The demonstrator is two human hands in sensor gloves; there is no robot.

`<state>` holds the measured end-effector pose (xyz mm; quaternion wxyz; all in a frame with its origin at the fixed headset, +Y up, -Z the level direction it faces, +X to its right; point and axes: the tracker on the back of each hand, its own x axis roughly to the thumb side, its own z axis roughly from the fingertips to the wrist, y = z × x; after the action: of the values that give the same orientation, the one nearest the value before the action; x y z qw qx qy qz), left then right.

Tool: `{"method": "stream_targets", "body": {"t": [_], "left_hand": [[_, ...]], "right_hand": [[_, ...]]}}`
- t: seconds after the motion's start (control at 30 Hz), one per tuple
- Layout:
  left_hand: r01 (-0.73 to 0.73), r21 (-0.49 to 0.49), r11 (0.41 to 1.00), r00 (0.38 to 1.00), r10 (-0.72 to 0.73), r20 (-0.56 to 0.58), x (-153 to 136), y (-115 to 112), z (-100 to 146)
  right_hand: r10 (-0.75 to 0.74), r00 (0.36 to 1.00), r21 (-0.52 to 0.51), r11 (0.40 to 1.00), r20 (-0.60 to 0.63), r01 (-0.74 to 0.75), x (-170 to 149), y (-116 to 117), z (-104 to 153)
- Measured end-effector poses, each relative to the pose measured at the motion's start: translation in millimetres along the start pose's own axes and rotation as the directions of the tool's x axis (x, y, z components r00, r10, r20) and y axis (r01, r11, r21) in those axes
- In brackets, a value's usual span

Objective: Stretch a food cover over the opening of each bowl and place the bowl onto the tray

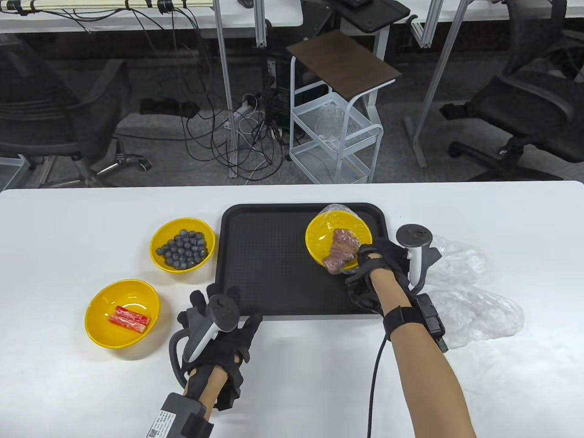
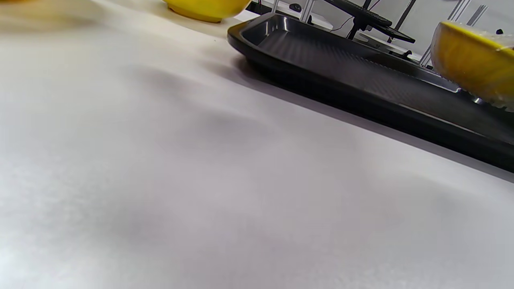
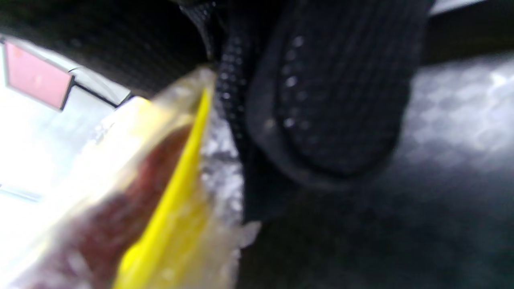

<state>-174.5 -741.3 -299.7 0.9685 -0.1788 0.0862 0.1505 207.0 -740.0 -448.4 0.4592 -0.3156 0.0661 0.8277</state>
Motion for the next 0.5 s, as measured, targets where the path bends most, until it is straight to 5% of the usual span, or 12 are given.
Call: {"method": "stream_targets", "body": {"t": [0.5], "left_hand": [[0.053,-0.028,0.998,0.998,-0.052,0.022,13,-9,1]], "right_hand": [[-0.184,0.966,-0.077,0.982,-0.183,0.172,-17,12,-16]]}}
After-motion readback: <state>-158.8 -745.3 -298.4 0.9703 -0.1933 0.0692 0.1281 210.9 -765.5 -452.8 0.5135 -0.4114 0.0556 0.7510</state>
